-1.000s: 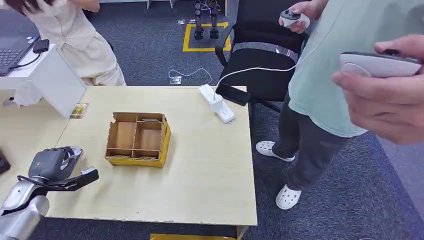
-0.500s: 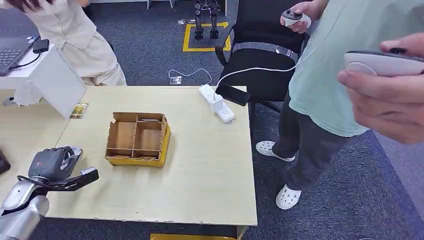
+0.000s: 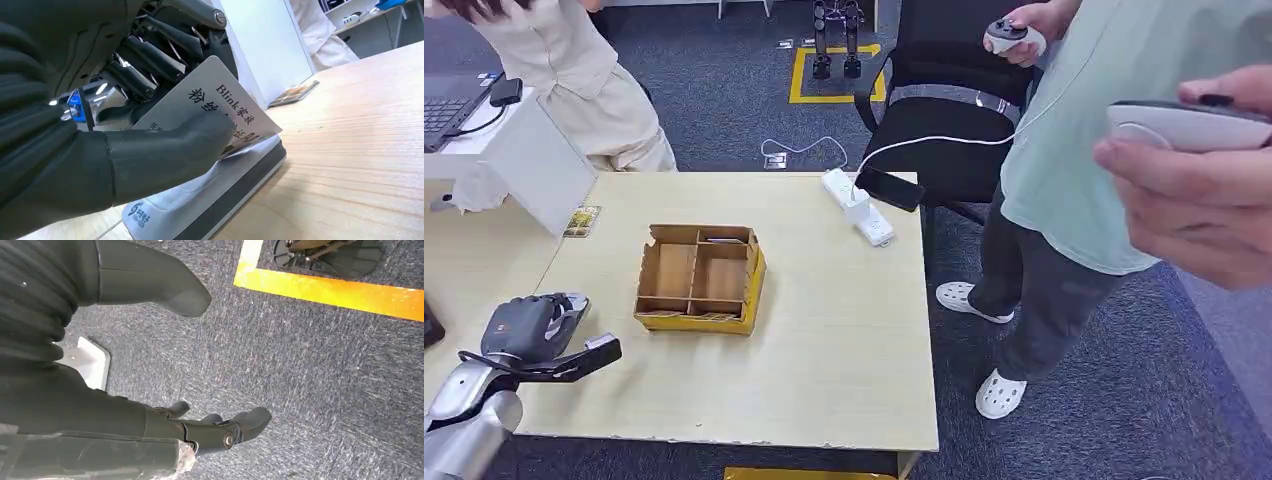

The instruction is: Pass the card to the sensor for recognition and then transmit it.

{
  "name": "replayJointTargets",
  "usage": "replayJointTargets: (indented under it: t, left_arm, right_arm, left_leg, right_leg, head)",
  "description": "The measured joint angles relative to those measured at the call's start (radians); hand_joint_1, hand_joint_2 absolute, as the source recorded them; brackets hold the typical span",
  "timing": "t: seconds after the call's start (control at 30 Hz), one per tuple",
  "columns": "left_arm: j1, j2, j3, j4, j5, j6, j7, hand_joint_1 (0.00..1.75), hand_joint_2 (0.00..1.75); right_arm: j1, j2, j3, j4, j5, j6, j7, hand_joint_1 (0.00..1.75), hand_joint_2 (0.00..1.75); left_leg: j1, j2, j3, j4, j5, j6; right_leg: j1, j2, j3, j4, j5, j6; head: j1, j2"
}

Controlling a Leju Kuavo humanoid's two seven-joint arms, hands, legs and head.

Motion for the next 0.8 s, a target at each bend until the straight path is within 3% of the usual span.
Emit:
replayJointTargets:
  t: [0.8]
  left_arm:
    - [0.000,0.000,0.000,0.000,0.000,0.000,0.000,1.75,1.75]
  right_arm:
    - [0.000,0.000,0.000,0.000,0.000,0.000,0.000,0.00,1.75]
  left_leg:
    - [0.000,0.000,0.000,0.000,0.000,0.000]
  right_leg:
    - [0.000,0.000,0.000,0.000,0.000,0.000]
  head:
    - [0.000,0.000]
